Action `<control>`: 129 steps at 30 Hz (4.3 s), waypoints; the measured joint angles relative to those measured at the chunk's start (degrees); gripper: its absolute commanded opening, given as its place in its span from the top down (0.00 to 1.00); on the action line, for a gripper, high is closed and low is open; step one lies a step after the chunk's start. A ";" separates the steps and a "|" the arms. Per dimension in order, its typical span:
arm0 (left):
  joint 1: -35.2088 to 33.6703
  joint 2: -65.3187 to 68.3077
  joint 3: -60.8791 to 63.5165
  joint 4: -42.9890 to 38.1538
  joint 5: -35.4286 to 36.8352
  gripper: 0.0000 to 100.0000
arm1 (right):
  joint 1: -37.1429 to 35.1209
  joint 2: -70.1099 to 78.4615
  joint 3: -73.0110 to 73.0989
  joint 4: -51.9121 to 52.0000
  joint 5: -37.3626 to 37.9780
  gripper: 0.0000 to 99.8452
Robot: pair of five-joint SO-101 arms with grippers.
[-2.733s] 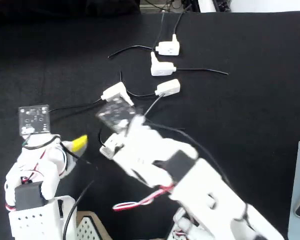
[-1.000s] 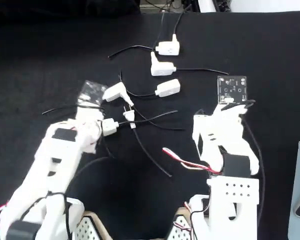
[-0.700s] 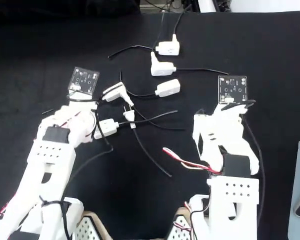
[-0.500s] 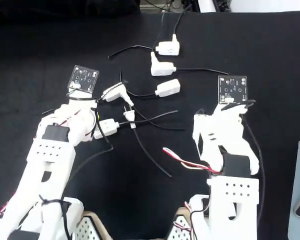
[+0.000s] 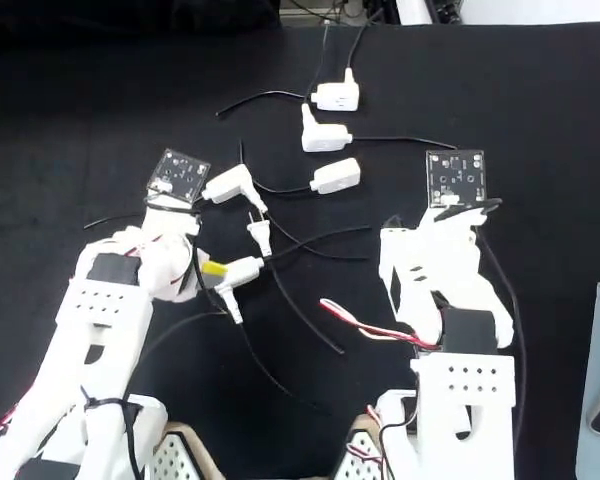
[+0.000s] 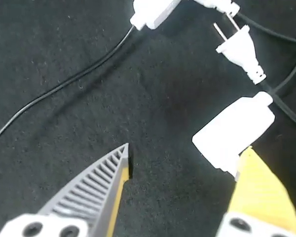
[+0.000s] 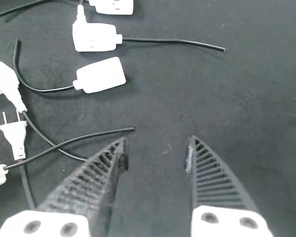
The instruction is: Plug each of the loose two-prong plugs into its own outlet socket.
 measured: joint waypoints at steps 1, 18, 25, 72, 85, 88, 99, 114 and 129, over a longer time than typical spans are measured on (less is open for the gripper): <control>0.00 0.00 0.44 -0.44 -0.18 0.66 | 0.00 0.00 0.00 0.00 0.00 0.82; 7.03 16.26 -0.62 -9.85 -0.44 0.76 | 0.00 0.00 0.00 0.00 0.00 0.82; 7.56 30.68 -9.85 -10.37 -0.44 0.97 | 0.00 0.00 0.00 0.00 0.00 0.82; -8.97 44.66 -42.29 -5.19 8.35 0.65 | -2.20 0.09 1.23 0.00 0.00 0.82; -6.95 25.85 -42.29 13.89 8.53 0.65 | -4.84 11.16 1.23 0.00 0.00 0.82; -6.24 20.48 -36.48 14.24 10.55 0.65 | -7.12 15.21 0.18 0.00 0.00 0.82; -14.24 0.00 -15.65 13.45 24.79 0.65 | -25.58 25.23 -7.21 0.00 -0.53 0.82; -20.92 -3.08 0.70 -4.13 32.70 0.65 | -35.16 64.79 -31.38 -10.20 -5.71 0.82; -20.92 -3.16 1.41 -4.22 32.70 0.65 | -32.09 82.37 -43.69 -11.52 -5.71 0.97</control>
